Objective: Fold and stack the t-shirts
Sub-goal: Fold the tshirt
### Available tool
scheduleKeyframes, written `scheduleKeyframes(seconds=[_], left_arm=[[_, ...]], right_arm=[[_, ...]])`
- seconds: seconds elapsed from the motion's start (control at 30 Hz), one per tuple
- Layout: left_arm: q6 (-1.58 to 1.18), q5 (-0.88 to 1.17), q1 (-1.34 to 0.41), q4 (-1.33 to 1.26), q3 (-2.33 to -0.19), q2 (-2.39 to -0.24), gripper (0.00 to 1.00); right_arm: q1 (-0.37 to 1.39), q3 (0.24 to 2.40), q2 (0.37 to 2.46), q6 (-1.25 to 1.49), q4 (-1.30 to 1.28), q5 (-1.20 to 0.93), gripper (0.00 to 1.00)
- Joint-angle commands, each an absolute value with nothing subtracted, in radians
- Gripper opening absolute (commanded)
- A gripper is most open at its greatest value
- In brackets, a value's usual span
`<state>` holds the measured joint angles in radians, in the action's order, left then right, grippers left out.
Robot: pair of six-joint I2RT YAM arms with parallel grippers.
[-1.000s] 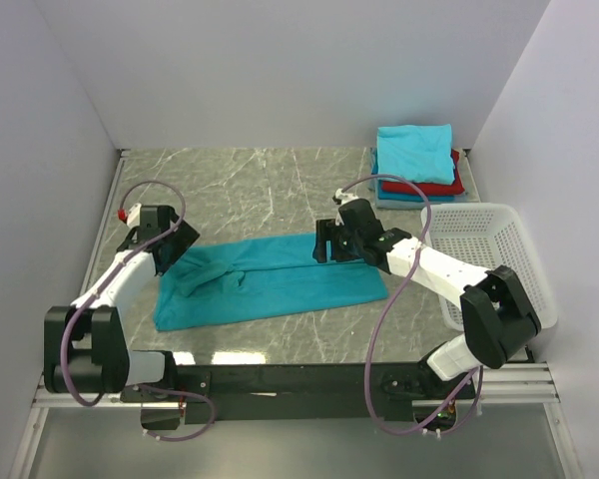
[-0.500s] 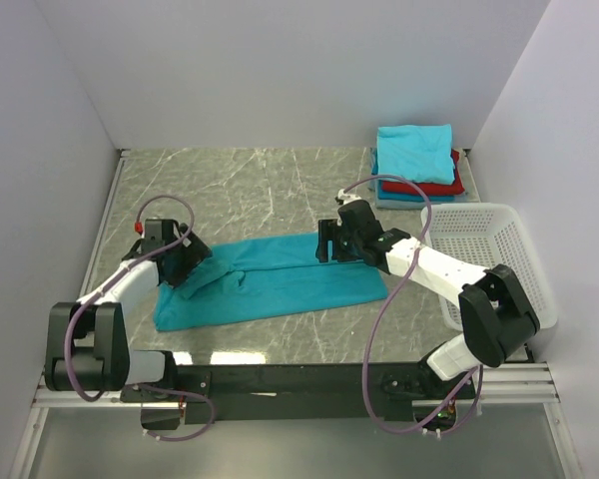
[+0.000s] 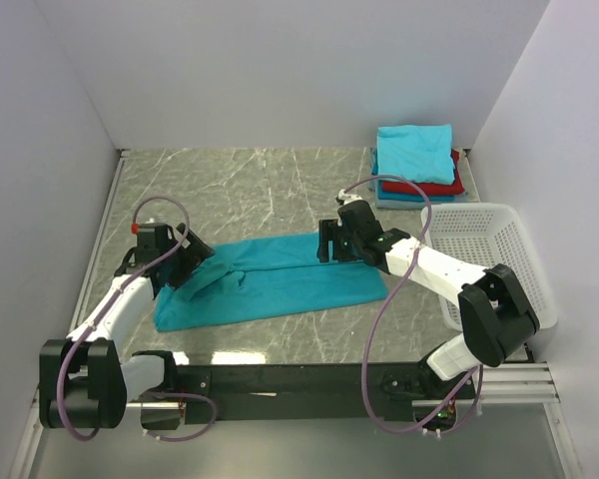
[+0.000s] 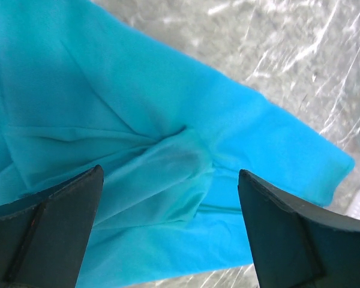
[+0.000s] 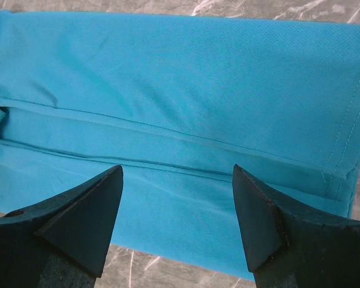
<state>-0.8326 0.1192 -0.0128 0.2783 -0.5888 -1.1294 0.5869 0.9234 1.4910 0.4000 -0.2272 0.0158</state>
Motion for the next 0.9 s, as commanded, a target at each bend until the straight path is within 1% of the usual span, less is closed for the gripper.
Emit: scheduleKeyframes(seconds=[0.0, 0.07, 0.23, 0.6, 0.73, 0.87], left_arm=[[-0.842, 0.201, -0.017, 0.241, -0.542, -1.135, 1.0], [-0.842, 0.207, -0.018, 0.245, -0.538, -1.15, 1.0], [-0.847, 0.137, -0.02, 0.262, -0.537, -1.126, 0.99], [-0.854, 0.186, -0.054, 0.282, -0.474, -1.088, 0.99], [-0.873, 0.15, -0.075, 0.342, -0.468, -1.066, 0.99], [-0.885, 0.152, -0.086, 0.379, -0.477, -0.997, 0.99]], right_arm=[[0.592, 0.916, 1.486, 0.405, -0.219, 0.04, 0.8], [0.591, 0.916, 1.483, 0.405, -0.221, 0.037, 0.8], [0.591, 0.911, 1.473, 0.403, -0.219, 0.035, 0.8], [0.592, 0.905, 1.46, 0.403, -0.224, 0.041, 0.8], [0.592, 0.9, 1.45, 0.397, -0.221, 0.041, 0.8], [0.594, 0.896, 1.437, 0.379, -0.198, -0.024, 0.8]])
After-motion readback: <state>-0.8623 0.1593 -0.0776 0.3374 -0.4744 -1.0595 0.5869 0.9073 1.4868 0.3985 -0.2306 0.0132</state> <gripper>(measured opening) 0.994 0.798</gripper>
